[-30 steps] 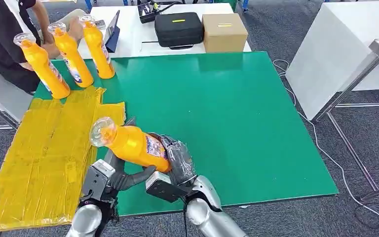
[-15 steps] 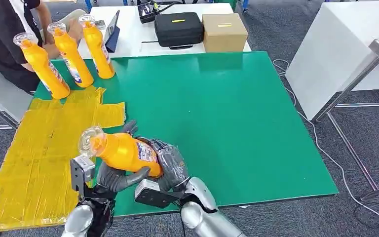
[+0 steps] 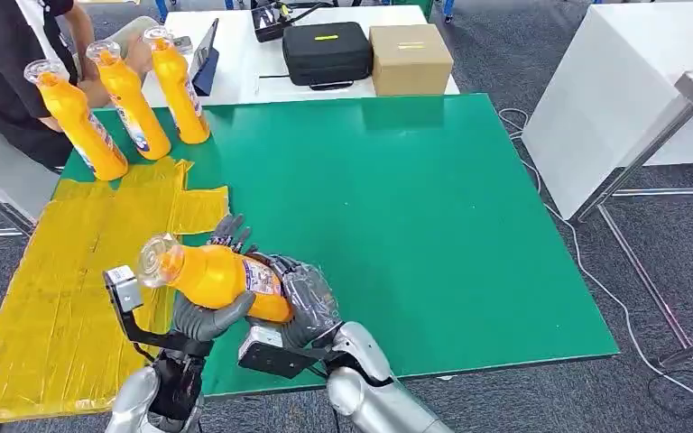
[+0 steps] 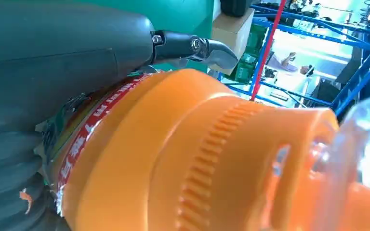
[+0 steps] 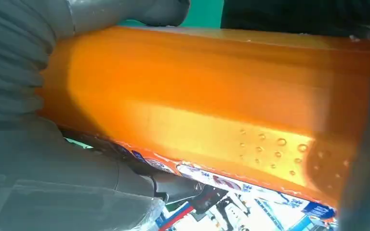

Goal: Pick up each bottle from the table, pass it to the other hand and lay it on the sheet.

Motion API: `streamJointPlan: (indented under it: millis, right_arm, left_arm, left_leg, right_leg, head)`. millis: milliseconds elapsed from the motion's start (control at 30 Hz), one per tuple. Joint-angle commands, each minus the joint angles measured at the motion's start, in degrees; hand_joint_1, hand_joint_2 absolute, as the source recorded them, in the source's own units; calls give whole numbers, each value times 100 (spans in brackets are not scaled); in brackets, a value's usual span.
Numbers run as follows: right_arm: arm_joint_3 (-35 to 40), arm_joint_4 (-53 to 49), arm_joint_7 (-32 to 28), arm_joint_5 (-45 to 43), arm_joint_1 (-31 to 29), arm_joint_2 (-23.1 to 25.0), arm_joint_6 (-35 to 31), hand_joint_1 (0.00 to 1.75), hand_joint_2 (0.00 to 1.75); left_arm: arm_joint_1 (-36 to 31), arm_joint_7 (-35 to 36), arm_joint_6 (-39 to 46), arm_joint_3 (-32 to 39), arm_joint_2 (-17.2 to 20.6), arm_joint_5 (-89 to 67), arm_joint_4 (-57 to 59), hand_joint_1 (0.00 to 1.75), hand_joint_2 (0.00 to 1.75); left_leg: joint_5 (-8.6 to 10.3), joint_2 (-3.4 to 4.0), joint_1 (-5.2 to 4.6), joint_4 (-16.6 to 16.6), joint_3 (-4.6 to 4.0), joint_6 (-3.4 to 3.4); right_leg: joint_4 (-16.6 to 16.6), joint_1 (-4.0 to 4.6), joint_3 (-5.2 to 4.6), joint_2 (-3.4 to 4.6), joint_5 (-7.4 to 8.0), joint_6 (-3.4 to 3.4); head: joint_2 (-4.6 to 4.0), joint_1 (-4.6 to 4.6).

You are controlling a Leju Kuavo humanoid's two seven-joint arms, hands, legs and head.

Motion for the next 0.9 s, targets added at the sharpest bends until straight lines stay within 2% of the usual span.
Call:
streamJointPlan:
  millis: [33,333,367,400,433,900]
  right_arm:
    - [182,425,24,103,-114,-130,-11,175,175]
    - [187,410,33,102,-118,-124,0,175,175]
    - [189,404,40,105,-110,-131,-8,175,175]
    - [194,411,45,110,-114,-135,-6,175,175]
    - [195,419,53,112,-118,-138,-6,175,175]
    - [111,322,-117,-65,251,-337,-178,175,175]
  left_arm:
    - [-466,7,-13,132,34,110,399,0,175]
    - [-428,-13,21,104,33,47,366,0,175]
    - [-405,-13,25,120,23,47,355,73,175]
    - [-387,-20,24,99,21,11,347,166,175]
    - [-371,-35,27,80,15,-30,340,175,175]
    - [-80,-286,164,-38,-39,-323,312,175,175]
  left_leg:
    - [-7,-27,3,-8,29,-16]
    - [-6,-25,5,-5,23,-13]
    - [-2,-17,4,-5,13,-9]
    - [-6,-23,5,-6,23,-14]
    - [-4,-19,4,-6,18,-11]
    - [-4,-25,4,-11,23,-9]
  right_leg:
    - [-9,-1,34,-2,-11,-4]
    - [-8,1,28,-3,-9,-4]
    - [-7,2,16,-3,-5,-2]
    - [-8,1,28,-1,-9,-4]
    - [-7,0,21,0,-7,-3]
    - [-15,1,29,-8,-7,-2]
  head:
    - [0,2]
    - [0,2]
    - [2,2]
    - [0,2]
    - [0,2]
    - [0,2]
